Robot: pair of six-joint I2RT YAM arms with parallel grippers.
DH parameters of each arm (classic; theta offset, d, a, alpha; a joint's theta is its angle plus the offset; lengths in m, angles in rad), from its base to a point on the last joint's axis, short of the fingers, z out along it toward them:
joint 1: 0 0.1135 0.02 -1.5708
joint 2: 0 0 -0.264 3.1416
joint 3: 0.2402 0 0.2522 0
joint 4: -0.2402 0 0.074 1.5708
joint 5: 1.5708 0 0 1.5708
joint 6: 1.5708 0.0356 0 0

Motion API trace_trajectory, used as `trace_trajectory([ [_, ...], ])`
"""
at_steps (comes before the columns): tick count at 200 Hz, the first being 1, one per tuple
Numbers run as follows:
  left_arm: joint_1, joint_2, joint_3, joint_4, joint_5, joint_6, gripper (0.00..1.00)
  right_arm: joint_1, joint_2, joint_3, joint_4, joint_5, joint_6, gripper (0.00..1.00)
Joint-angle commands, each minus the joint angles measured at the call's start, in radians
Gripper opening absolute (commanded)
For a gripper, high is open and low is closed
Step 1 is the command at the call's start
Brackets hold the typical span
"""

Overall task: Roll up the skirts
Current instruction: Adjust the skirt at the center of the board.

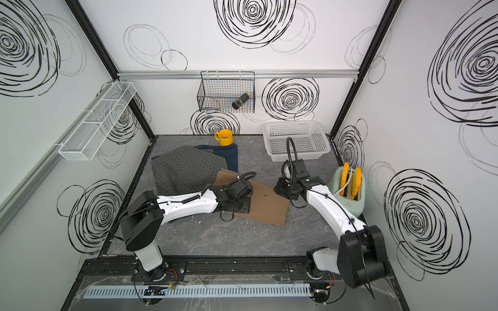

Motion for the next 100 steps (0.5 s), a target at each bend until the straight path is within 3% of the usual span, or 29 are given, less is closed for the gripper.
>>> trace_trajectory([
  [1, 0.036, -0.003, -0.029, 0.015, -0.017, 0.022, 0.58, -0.037, 0.141, 0.026, 0.031, -0.084, -0.022, 0.30],
  [34, 0.071, -0.040, -0.115, 0.021, -0.038, -0.049, 0.65, -0.116, 0.266, 0.040, 0.066, -0.082, -0.043, 0.28],
  [75, 0.203, -0.137, -0.289, 0.115, 0.011, -0.144, 0.68, -0.143, 0.320, 0.023, 0.098, -0.040, -0.035, 0.30],
  [100, 0.207, -0.170, -0.250, 0.097, 0.049, -0.101, 0.84, -0.143, 0.324, 0.027, 0.105, -0.045, -0.040, 0.31],
])
